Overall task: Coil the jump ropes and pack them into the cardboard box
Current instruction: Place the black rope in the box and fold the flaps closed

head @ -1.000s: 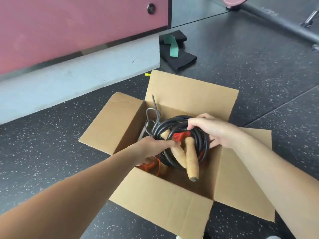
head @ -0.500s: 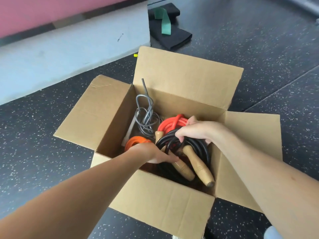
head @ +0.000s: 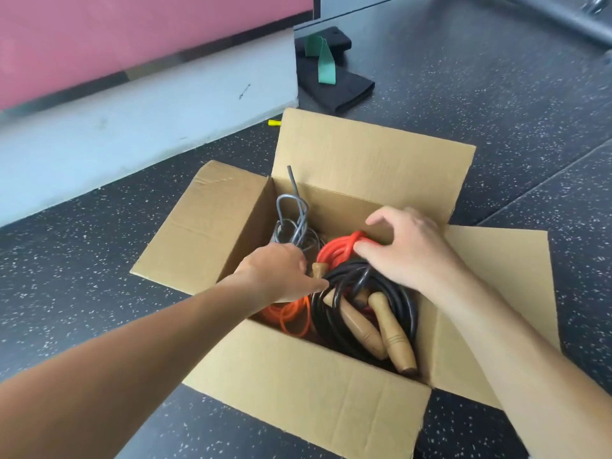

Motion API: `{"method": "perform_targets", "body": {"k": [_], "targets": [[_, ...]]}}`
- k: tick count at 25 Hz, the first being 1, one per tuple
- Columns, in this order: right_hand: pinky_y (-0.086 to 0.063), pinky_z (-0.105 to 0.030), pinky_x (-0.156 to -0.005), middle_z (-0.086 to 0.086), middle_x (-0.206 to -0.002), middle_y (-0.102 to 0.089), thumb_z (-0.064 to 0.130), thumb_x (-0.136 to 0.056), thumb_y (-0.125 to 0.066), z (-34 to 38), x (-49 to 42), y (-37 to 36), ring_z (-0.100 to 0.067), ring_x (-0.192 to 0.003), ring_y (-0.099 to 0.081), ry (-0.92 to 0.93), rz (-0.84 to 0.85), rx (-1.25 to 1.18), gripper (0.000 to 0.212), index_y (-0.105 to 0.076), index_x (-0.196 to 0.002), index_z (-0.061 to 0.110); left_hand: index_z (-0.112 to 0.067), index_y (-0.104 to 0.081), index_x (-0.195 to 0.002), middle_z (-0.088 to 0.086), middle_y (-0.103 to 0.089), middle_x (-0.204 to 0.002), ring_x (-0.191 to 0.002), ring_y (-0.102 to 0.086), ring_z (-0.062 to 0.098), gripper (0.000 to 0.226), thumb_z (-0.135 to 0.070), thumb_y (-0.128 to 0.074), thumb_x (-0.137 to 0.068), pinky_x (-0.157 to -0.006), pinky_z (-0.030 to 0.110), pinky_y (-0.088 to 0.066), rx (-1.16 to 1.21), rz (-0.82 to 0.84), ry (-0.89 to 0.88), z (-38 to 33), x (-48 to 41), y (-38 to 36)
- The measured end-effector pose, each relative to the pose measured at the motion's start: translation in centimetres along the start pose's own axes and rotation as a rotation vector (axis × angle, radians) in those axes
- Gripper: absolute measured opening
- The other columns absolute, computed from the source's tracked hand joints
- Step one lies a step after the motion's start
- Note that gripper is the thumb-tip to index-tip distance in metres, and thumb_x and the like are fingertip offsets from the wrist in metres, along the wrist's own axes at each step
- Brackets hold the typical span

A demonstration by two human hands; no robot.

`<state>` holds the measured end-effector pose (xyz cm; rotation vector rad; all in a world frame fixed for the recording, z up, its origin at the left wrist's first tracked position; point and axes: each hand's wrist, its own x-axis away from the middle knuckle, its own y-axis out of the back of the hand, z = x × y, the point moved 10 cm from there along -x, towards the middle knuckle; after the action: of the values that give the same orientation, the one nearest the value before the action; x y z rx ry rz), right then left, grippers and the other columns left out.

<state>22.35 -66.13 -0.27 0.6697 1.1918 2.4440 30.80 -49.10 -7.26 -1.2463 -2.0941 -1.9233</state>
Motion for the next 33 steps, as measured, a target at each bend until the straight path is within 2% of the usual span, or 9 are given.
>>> {"method": "perform_targets", "body": {"k": [4, 10, 14, 18, 22, 25, 28, 30, 33], "targets": [[-0.036, -0.024, -0.091, 0.005, -0.117, -0.056, 0.037, -0.083, -0.071, 0.1, -1.7, 6.8, -0.016, -0.111, -0.056, 0.051, -0.290, -0.111, 0.024, -0.066, -0.106, 0.034, -0.025, -0.070, -0.108, -0.007, -0.073, -0.099, -0.101, -0.067, 0.015, 0.045, -0.058, -0.073, -0.079, -0.089, 0.029, -0.051, 0.235, -0.227, -0.046, 0.3, 0.2, 3.7], [-0.031, -0.026, -0.102, 0.000, -0.135, -0.049, 0.030, -0.083, -0.068, 1.4, -4.6, 10.0, -0.026, -0.130, -0.042, 0.159, -0.384, 0.017, 0.038, -0.063, -0.121, 0.030, -0.022, -0.063, -0.119, -0.003, -0.066, -0.111, -0.101, -0.062, 0.018, 0.042, -0.040, -0.073, -0.082, -0.090, 0.032, -0.050, 0.339, -0.540, -0.220, -4.3, -0.5, 10.3], [-0.029, -0.045, -0.113, -0.003, -0.149, -0.041, 0.032, -0.085, -0.063, 0.2, -7.6, 9.4, -0.027, -0.141, -0.030, 0.050, -0.250, 0.151, 0.065, -0.043, -0.146, 0.034, -0.020, -0.052, -0.137, 0.010, -0.053, -0.134, -0.122, -0.048, 0.034, 0.060, -0.041, -0.064, -0.082, -0.099, 0.044, -0.042, -0.041, -0.747, -0.423, -9.3, -1.7, 16.1], [-0.032, -0.049, -0.101, -0.003, -0.135, -0.051, 0.043, -0.086, -0.062, 0.1, -6.8, 9.8, -0.029, -0.131, -0.038, 0.014, -0.281, 0.229, 0.053, -0.049, -0.136, 0.035, -0.028, -0.039, -0.149, 0.009, -0.045, -0.152, -0.144, -0.031, 0.030, 0.063, -0.062, -0.042, -0.095, -0.112, 0.052, -0.028, -0.300, -0.560, -0.272, -10.4, -5.7, 18.8], [-0.029, -0.045, -0.096, 0.003, -0.114, -0.056, 0.055, -0.087, -0.060, 0.1, 0.7, 7.8, -0.027, -0.116, -0.047, 0.111, -0.367, 0.183, 0.036, -0.058, -0.116, 0.035, -0.022, -0.056, -0.080, 0.008, -0.062, -0.076, -0.086, -0.060, 0.036, 0.064, -0.071, -0.019, -0.097, -0.080, 0.042, -0.047, -0.092, -0.508, -0.290, -6.9, -1.9, 15.7], [-0.028, -0.049, -0.105, 0.004, -0.130, -0.050, 0.054, -0.087, -0.052, -1.8, 5.6, 0.2, -0.024, -0.130, -0.040, 0.139, -0.107, 0.266, 0.044, -0.054, -0.128, 0.038, -0.025, -0.068, -0.104, 0.006, -0.070, -0.110, -0.104, -0.065, 0.030, 0.064, -0.066, -0.020, -0.093, -0.090, 0.044, -0.052, -0.081, -0.394, -0.374, -3.8, 1.4, 8.4], [-0.016, -0.051, -0.119, 0.001, -0.165, -0.019, 0.040, -0.087, -0.035, -3.9, 7.3, -4.3, -0.025, -0.152, -0.012, 0.207, 0.094, 0.405, 0.064, -0.035, -0.151, 0.037, -0.027, -0.051, -0.145, 0.001, -0.043, -0.156, -0.144, -0.039, 0.023, 0.059, -0.032, -0.034, -0.088, -0.119, 0.042, -0.030, -0.147, -0.208, -0.451, -1.9, 1.1, 3.9], [-0.011, -0.046, -0.123, 0.004, -0.169, -0.010, 0.041, -0.082, -0.017, -4.6, 7.1, -3.8, -0.021, -0.154, -0.005, 0.233, 0.117, 0.409, 0.073, -0.029, -0.154, 0.037, -0.031, -0.038, -0.152, -0.004, -0.030, -0.163, -0.151, -0.026, 0.018, 0.075, -0.011, -0.047, -0.080, -0.122, 0.041, -0.024, -0.210, -0.140, -0.480, -1.3, 0.9, 3.5], [-0.016, -0.047, -0.123, 0.004, -0.169, -0.009, 0.034, -0.082, -0.042, -5.0, 7.2, -3.3, -0.021, -0.155, -0.004, 0.266, 0.118, 0.416, 0.074, -0.027, -0.155, 0.038, -0.040, -0.024, -0.155, -0.006, -0.023, -0.165, -0.151, -0.020, 0.019, 0.086, -0.017, -0.063, -0.081, -0.119, 0.046, -0.027, -0.424, -0.187, -0.416, -0.3, -0.4, 4.4]]}}
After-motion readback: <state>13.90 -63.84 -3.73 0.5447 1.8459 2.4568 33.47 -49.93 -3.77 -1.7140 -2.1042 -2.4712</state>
